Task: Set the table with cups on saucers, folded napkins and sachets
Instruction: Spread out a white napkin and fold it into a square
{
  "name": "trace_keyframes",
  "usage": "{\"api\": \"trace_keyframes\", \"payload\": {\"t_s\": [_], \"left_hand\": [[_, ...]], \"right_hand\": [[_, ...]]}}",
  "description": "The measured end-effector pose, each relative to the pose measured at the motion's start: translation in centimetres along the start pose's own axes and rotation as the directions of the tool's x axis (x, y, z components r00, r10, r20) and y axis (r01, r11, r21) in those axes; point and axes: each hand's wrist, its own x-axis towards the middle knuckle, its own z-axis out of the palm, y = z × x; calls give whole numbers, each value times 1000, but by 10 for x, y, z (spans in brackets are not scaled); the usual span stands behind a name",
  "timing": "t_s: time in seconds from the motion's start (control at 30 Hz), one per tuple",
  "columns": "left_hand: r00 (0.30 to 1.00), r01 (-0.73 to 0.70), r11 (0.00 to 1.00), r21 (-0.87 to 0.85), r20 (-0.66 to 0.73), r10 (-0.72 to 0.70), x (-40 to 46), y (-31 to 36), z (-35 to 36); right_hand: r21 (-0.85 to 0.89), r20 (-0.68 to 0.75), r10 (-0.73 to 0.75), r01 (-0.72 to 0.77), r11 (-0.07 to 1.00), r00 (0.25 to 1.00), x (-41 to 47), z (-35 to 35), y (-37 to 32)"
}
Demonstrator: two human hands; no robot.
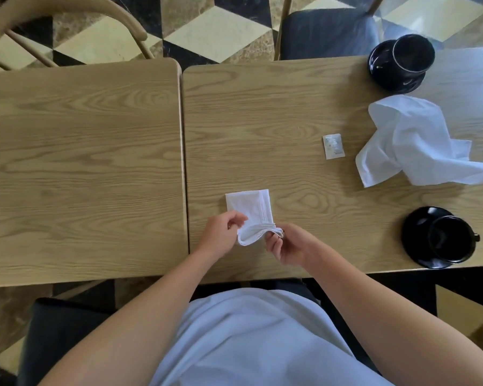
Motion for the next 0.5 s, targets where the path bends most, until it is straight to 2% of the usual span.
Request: {"api": "trace_keyframes", "payload": {"t_s": [0.07, 0.13, 0.23, 0.3, 0.33, 0.37, 0.4, 0.43, 0.47, 0.5], "left_hand": [[989, 82, 988, -130, 134, -65, -1, -4, -4], [973, 115, 979, -170, 219, -77, -1, -10, -10], [948, 79, 989, -127, 317, -35, 1, -15, -17], [944, 60, 995, -80, 328, -30, 4, -16, -17], [952, 80, 992, -95, 301, -48, 6, -16, -16], [963, 111, 987, -113, 259, -78, 9, -18, -15], [971, 132, 983, -131, 216, -102, 11, -18, -15], [977, 137, 980, -144, 181, -110, 13, -17, -14], [981, 138, 978, -156, 160, -113, 15, -15, -14], [982, 138, 978, -158, 152, -114, 17, -13, -13]], "right_hand": [[87, 0, -18, 18, 996, 1000, -1, 7, -4], [118, -39, -58, 62, 991, 998, 1, 13, -6], [128, -112, -108, 122, 984, 988, 5, 22, -7], [121, -126, -114, 130, 984, 985, 5, 24, -8], [62, -145, -105, 115, 991, 984, 3, 25, -7], [-83, -198, -122, 107, 991, 973, 2, 25, -5], [-309, -280, -200, 109, 945, 939, 1, 24, -3], [-538, -341, -344, 118, 834, 875, 1, 21, 0], [-720, -357, -520, 126, 682, 776, 1, 17, 4], [-844, -310, -677, 135, 519, 668, 2, 12, 6]]}}
